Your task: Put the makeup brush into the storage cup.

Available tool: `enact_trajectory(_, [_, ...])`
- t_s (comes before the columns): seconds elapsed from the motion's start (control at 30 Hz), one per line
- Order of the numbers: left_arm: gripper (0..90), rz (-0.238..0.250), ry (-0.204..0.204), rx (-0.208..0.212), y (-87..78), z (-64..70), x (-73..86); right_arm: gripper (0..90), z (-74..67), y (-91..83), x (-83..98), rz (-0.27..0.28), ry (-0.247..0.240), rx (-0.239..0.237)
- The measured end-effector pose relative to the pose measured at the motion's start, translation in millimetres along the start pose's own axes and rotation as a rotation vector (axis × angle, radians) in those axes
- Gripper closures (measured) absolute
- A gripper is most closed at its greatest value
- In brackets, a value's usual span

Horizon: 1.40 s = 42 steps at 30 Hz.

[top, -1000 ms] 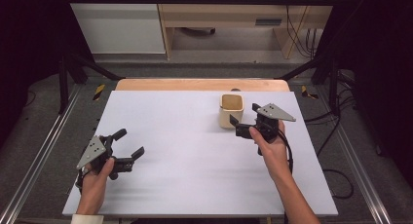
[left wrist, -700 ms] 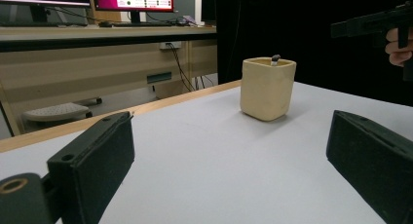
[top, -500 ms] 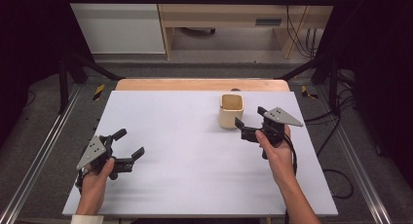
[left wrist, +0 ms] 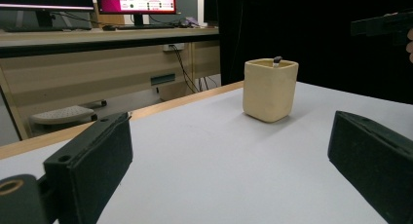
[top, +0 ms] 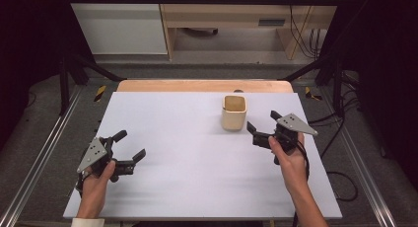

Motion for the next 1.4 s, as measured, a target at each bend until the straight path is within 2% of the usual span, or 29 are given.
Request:
enact_trajectory(0.37, [1.5,0.003,0.003,-0.005,-1.4,-0.7,-0.2,4.6,7.6,-19.1,11.7,0.006,-0.030,0.039])
enact_trajectory(0.53, [1.5,0.002,0.004,-0.005,-1.4,-0.4,0.2,4.5,10.4,-27.2,18.6,0.001,-0.019,0.052])
enact_trajectory(0.63, [1.5,0.003,0.003,-0.004,-1.4,-0.3,0.2,4.5,12.0,-31.3,20.7,0.005,-0.036,0.060])
enact_trajectory(0.87, [1.5,0.005,0.003,-0.001,-1.4,0.3,0.3,4.3,12.8,-38.6,27.1,0.011,-0.039,0.069])
enact_trajectory(1.13, [1.5,0.009,0.002,-0.002,-1.9,-0.3,0.6,4.2,10.9,-40.2,35.9,0.013,-0.055,0.070])
enact_trajectory(1.4, [1.5,0.005,0.001,-0.011,-2.5,-3.6,2.4,4.0,6.4,-36.1,47.4,-0.010,-0.083,0.055])
Point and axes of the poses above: each handheld gripper's, and its own axes: y roughly forward along the jaws, x roughly out of its underside, z roughly to its right, the point moved 4 cm from there along y, roughly forward along the jaws, and after that the axes turned 8 degrees about -x, right-handed, at the moved point
